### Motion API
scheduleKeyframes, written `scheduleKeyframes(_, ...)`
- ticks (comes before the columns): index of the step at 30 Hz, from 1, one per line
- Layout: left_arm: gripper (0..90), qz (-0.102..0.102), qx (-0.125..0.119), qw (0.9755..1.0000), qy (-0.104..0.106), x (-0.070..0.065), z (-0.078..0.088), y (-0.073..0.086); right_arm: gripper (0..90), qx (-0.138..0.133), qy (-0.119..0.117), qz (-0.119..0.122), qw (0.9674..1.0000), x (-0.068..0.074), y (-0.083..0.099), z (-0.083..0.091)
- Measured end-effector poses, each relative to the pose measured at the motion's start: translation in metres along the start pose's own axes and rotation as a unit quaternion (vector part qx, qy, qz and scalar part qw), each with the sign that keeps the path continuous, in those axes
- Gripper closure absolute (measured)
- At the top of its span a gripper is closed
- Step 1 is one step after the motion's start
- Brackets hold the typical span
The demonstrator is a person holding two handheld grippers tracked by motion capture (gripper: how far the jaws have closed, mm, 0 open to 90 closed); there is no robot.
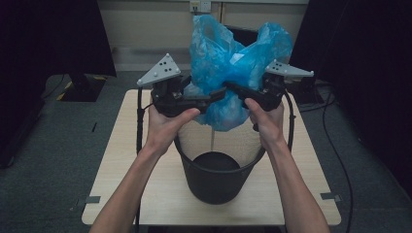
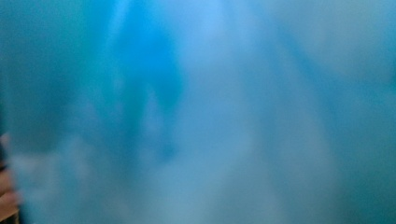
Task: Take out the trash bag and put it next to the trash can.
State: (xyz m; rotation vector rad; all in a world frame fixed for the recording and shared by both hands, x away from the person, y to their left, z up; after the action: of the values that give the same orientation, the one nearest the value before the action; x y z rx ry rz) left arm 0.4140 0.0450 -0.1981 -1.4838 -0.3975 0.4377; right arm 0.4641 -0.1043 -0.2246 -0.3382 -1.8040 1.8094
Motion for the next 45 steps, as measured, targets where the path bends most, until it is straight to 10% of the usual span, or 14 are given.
scheduleKeyframes(31,30.6,0.034,0.042,0.9985,0.002,0.017,-0.015,0.038,80.2,-0.022,0.111,-0.014,0.9935,-0.086,-0.032,0.005)
scheduleKeyframes(45,28.9,0.034,0.035,0.9988,0.003,0.019,-0.004,0.039,80.2,0.018,0.170,-0.016,0.9852,-0.129,-0.007,0.024)
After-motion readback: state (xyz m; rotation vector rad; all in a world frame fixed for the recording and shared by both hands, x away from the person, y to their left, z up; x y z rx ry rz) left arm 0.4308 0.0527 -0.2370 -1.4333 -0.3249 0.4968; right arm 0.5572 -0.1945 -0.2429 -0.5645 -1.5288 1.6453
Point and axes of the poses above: each handheld gripper's, and its own axes: z roughly backward along the jaws, y roughly out of its underside, x roughly to its left, the point moved 6 cm from there along -z, roughly forward along the jaws, and after that the axes turned 2 degrees about -z, right-handed, at the moved point
